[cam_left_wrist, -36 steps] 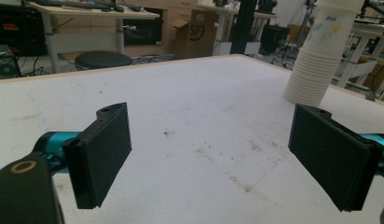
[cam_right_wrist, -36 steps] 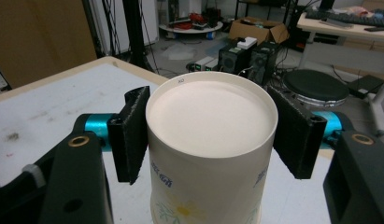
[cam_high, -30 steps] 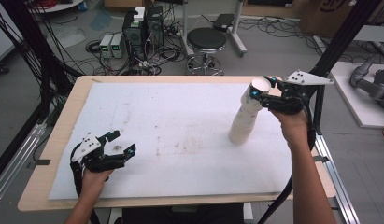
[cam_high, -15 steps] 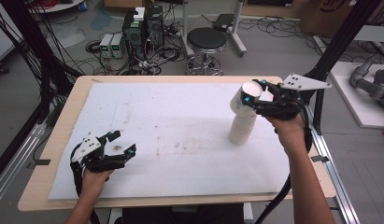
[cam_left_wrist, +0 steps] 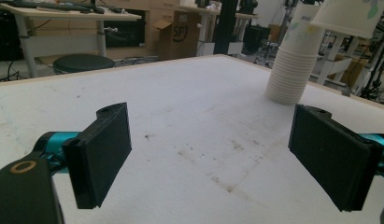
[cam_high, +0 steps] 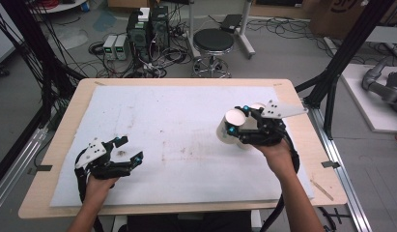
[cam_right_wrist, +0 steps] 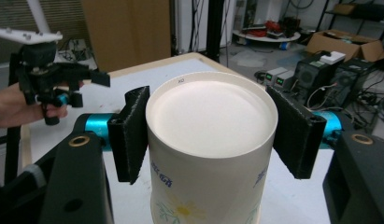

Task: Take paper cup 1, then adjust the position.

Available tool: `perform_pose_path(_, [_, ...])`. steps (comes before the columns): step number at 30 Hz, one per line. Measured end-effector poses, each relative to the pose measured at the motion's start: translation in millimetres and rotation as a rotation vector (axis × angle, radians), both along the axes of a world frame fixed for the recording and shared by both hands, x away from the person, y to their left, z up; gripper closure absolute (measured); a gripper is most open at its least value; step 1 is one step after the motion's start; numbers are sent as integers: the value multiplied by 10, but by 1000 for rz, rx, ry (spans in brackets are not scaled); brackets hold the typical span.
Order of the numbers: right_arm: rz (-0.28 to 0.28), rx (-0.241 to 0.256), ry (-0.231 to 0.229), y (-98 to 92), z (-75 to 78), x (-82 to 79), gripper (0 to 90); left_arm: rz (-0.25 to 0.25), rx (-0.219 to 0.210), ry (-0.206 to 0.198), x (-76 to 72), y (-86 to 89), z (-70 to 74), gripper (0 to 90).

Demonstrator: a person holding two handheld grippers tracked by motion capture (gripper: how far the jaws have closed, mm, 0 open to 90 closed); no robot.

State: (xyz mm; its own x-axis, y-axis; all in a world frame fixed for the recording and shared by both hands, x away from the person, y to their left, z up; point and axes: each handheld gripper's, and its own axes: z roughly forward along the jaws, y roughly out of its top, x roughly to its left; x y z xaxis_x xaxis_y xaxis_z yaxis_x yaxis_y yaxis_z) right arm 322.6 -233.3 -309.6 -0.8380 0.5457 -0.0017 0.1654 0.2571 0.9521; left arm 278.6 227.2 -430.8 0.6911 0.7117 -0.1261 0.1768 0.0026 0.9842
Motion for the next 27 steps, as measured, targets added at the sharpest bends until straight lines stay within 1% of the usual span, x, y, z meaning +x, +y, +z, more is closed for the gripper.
perform_pose_path(1, [0,0,0,0,0,0,355,-2,-4,3,1,0,-3,130])
perform_pose_path(2, [5,-5,5,18,-46,-7,355,-1,-7,6,2,-1,-6,131])
perform_pose_path(3, [10,-17,8,55,-136,-21,355,-1,-6,4,5,1,-9,130])
perform_pose_path(6, [22,-28,7,112,-258,-52,355,-4,-11,6,13,-6,-17,130])
perform_pose_path(9, [32,-35,8,173,-341,-85,355,-8,-14,4,15,-19,-17,130])
perform_pose_path(10, [36,-37,5,188,-359,-90,355,-9,-7,-1,14,-22,-17,130])
perform_pose_path(12, [44,-41,5,223,-388,-101,355,-12,-2,0,8,-29,-14,130])
perform_pose_path(13, [44,-44,4,239,-399,-100,355,-16,17,-6,1,-33,-8,130])
perform_pose_path(15, [52,-50,10,264,-417,-98,355,-23,19,-5,-1,-35,-6,130])
perform_pose_path(16, [53,-49,4,271,-426,-97,355,-28,21,-11,-1,-38,-6,130])
perform_pose_path(17, [57,-47,14,278,-432,-107,355,-34,26,-15,-2,-38,-5,130])
perform_pose_path(19, [61,-48,14,283,-435,-112,355,-48,24,-22,3,-49,-9,130])
perform_pose_path(21, [67,-51,14,283,-437,-124,355,-54,39,-27,14,-67,-14,129])
perform_pose_path(22, [66,-49,12,278,-436,-128,355,-57,39,-26,19,-74,-18,129])
perform_pose_path(25, [62,-39,12,266,-461,-139,355,-89,28,-1,22,-96,-14,125])
perform_pose_path(27, [66,-42,18,270,-475,-143,355,-115,30,11,18,-115,0,124])
